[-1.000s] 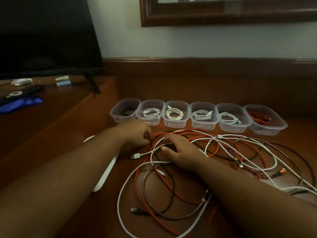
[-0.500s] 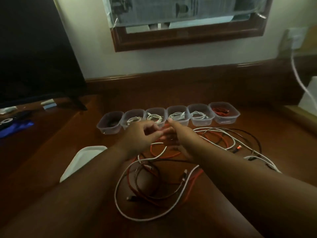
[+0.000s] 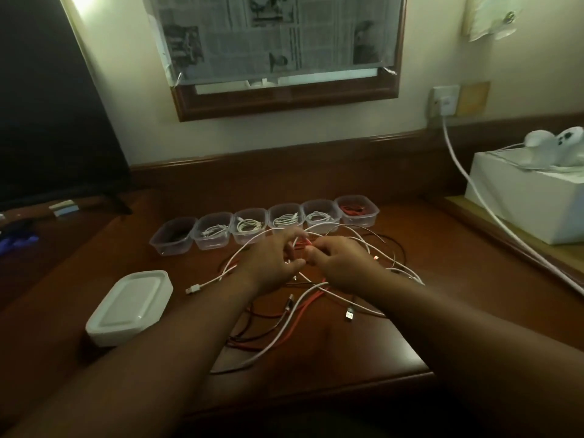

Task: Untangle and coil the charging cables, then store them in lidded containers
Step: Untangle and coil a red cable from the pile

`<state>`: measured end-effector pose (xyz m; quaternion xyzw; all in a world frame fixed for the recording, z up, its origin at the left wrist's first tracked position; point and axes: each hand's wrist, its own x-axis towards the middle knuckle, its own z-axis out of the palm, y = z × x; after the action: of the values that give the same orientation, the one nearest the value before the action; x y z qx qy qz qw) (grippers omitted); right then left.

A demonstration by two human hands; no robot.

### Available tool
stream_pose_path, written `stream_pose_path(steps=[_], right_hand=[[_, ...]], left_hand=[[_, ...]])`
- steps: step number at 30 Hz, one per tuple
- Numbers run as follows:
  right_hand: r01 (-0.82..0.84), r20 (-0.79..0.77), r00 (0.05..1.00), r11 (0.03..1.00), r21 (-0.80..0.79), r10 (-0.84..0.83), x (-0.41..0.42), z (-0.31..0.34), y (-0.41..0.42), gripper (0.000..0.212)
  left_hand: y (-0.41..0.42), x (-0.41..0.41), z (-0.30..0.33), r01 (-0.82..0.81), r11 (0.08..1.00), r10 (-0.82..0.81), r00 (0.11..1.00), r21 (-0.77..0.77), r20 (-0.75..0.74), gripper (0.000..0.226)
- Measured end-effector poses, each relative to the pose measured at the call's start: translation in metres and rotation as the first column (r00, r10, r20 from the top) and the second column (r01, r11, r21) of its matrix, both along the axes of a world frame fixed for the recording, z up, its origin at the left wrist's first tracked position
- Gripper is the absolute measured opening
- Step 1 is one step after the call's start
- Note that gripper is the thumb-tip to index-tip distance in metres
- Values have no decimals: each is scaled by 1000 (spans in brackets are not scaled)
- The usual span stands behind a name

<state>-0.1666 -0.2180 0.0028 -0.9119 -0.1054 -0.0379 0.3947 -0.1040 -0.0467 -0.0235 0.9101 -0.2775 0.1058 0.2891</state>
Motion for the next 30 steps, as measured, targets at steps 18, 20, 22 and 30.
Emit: stream_pose_path(steps=[18,20,22,30], right_hand=[[140,-139,990,319,938,-23,-20,27,-47,32],[197,-174,980,511,837,-94,-11,21,-48,27],[268,-281,955,664,698,-89,-6,17,-49,30],[-224,-428,881,975,3,204,-2,1,-55,26]], left_hand=[[-55,56,-26,-279,927,246,956,-249,-158,16],[-54,63,-19,-295,928,287,956,-226,-67,19],[-51,68,-11,-287,934,300,953,-215,31,19],[-50,90,13,-354,914,385,910,-197,154,25]])
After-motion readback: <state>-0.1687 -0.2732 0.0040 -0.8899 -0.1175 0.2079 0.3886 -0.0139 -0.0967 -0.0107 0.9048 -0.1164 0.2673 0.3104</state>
